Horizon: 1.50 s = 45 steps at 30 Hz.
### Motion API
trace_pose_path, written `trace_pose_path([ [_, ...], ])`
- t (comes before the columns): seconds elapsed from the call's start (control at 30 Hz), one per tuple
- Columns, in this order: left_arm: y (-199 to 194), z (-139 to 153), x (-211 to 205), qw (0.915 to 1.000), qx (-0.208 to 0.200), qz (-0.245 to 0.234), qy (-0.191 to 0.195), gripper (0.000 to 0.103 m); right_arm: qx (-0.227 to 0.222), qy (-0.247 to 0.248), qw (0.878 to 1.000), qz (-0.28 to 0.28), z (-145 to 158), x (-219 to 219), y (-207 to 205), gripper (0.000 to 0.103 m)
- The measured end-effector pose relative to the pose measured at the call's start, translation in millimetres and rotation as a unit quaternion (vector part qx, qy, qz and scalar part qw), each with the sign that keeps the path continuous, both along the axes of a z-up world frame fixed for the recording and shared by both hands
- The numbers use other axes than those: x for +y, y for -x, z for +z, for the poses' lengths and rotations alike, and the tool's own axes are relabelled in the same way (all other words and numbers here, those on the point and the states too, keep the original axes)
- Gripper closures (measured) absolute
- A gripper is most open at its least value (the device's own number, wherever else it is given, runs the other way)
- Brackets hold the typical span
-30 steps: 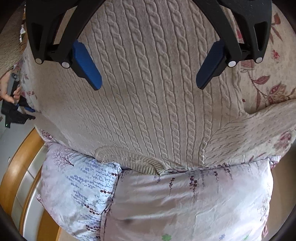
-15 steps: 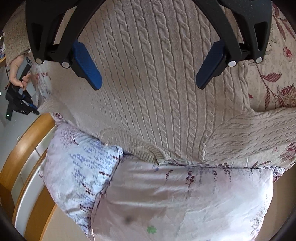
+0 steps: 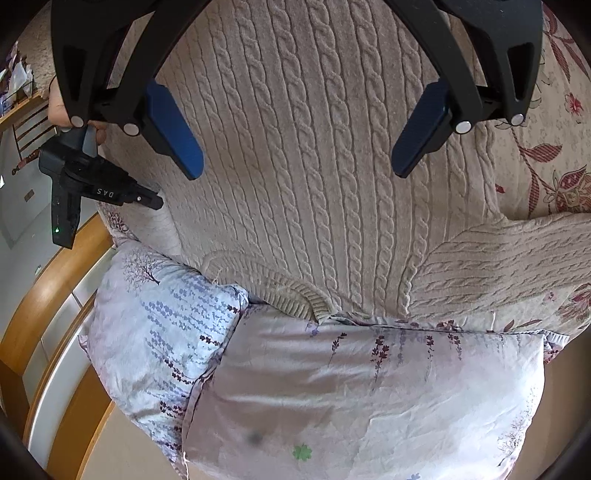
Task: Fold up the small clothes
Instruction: 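Fold the held sleeve across the sweater body with the right tool, release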
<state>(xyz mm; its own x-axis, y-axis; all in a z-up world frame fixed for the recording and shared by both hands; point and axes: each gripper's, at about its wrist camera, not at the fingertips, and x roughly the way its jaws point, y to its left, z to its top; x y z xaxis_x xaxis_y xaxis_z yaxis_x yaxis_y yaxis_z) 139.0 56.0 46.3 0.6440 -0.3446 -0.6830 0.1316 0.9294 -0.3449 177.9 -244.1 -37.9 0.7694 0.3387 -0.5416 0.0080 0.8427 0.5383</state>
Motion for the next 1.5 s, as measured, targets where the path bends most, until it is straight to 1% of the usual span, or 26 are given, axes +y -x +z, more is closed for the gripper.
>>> trace_pose_path([
  [0.03,0.6,-0.1,0.3,1.0,0.0,0.0,0.0,0.002,0.001,-0.013,1.0,0.003,1.0,-2.7,6.9,0.082],
  [0.07,0.3,-0.1,0.8,1.0,0.0,0.0,0.0,0.002,0.001,-0.044,0.999,0.008,4.4,-11.9,14.8,0.065],
  [0.13,-0.2,0.0,2.6,1.0,-0.001,0.001,0.004,0.002,-0.014,-0.095,0.995,-0.01,7.5,-32.8,32.4,0.051],
  [0.23,-2.1,-1.3,5.2,0.9999,-0.001,0.003,0.013,0.002,-0.032,-0.165,0.983,-0.071,6.2,-77.2,54.9,0.051],
  [0.27,-3.3,-2.2,5.2,0.9999,0.001,0.002,0.017,0.002,-0.031,-0.194,0.974,-0.111,1.0,-100.0,63.6,0.051],
  [0.33,-5.5,-4.0,4.6,0.9997,0.007,0.0,0.022,0.002,-0.014,-0.218,0.962,-0.167,-8.5,-129.7,70.2,0.051],
  [0.37,-5.7,-4.3,4.1,0.9997,0.008,-0.002,0.025,0.002,-0.003,-0.237,0.951,-0.201,-16.2,-147.4,72.7,0.052],
  [0.4,-5.4,-4.5,3.5,0.9996,0.007,-0.004,0.025,0.002,0.005,-0.246,0.944,-0.221,-21.2,-158.0,72.7,0.052],
  [0.43,-5.0,-4.3,3.0,0.9997,0.006,-0.004,0.024,0.002,0.009,-0.248,0.94,-0.233,-25.6,-161.4,70.7,0.052],
  [0.5,-3.4,-3.4,3.2,0.9998,0.0,-0.003,0.019,0.002,0.007,-0.254,0.934,-0.25,-31.0,-171.2,64.3,0.06],
  [0.6,-3.1,-2.0,6.7,0.9999,-0.002,0.002,0.016,0.002,0.002,-0.238,0.933,-0.27,-28.3,-179.0,60.7,0.067],
  [0.67,-4.8,-1.0,9.4,0.9999,0.001,0.004,0.015,0.002,0.005,-0.219,0.933,-0.284,-28.6,-180.3,58.3,0.081],
  [0.73,-6.5,-1.0,12.0,0.9998,0.005,-0.003,0.02,0.002,0.007,-0.194,0.935,-0.296,-27.1,-181.4,53.0,0.091],
  [0.83,-7.9,-0.2,18.7,0.9991,0.005,-0.013,0.039,0.002,-0.018,-0.134,0.944,-0.3,-8.5,-174.1,56.6,0.093],
  [0.87,-8.0,1.3,22.0,0.9989,-0.002,-0.01,0.045,0.002,-0.032,-0.122,0.947,-0.295,-1.7,-170.6,59.9,0.094],
  [0.93,-8.6,3.5,26.2,0.9984,-0.009,-0.006,0.055,0.002,-0.084,-0.089,0.957,-0.264,30.0,-147.9,62.6,0.094],
  [1.0,-12.3,4.8,30.7,0.9964,-0.011,-0.011,0.083,0.002,-0.13,-0.062,0.965,-0.219,58.6,-117.6,62.8,0.094],
  [1.07,-15.7,4.8,35.0,0.9925,-0.011,-0.016,0.121,0.002,-0.161,-0.04,0.972,-0.165,80.2,-83.0,59.5,0.094],
  [1.13,-19.6,4.2,38.2,0.987,-0.007,-0.018,0.16,0.002,-0.179,-0.023,0.98,-0.085,97.0,-33.9,45.9,0.094],
  [1.2,-21.9,3.2,40.1,0.9825,-0.004,-0.017,0.185,0.002,-0.176,-0.014,0.984,-0.021,99.2,9.0,32.0,0.094],
  [1.27,-24.7,2.0,40.5,0.9774,0.0,-0.019,0.21,0.002,-0.148,-0.001,0.988,0.054,91.1,54.4,10.5,0.092],
  [1.33,-27.9,1.8,38.8,0.9748,0.003,-0.022,0.222,0.002,-0.083,0.023,0.987,0.136,68.0,102.8,-13.5,0.085],
  [1.4,-31.6,1.2,34.6,0.9753,0.006,-0.023,0.22,0.004,-0.044,0.026,0.985,0.164,49.7,120.4,-18.6,0.083],
  [1.43,-33.3,0.4,33.5,0.9756,0.008,-0.023,0.218,0.005,-0.039,0.013,0.985,0.166,44.2,118.5,-16.8,0.079],
  [1.47,-36.9,-1.6,31.1,0.9762,0.013,-0.023,0.215,0.007,-0.035,-0.005,0.986,0.161,39.9,111.2,-13.0,0.064],
  [1.5,-40.3,-3.9,29.5,0.9764,0.018,-0.023,0.214,0.011,-0.03,-0.042,0.989,0.138,34.3,90.9,-5.7,0.056],
])
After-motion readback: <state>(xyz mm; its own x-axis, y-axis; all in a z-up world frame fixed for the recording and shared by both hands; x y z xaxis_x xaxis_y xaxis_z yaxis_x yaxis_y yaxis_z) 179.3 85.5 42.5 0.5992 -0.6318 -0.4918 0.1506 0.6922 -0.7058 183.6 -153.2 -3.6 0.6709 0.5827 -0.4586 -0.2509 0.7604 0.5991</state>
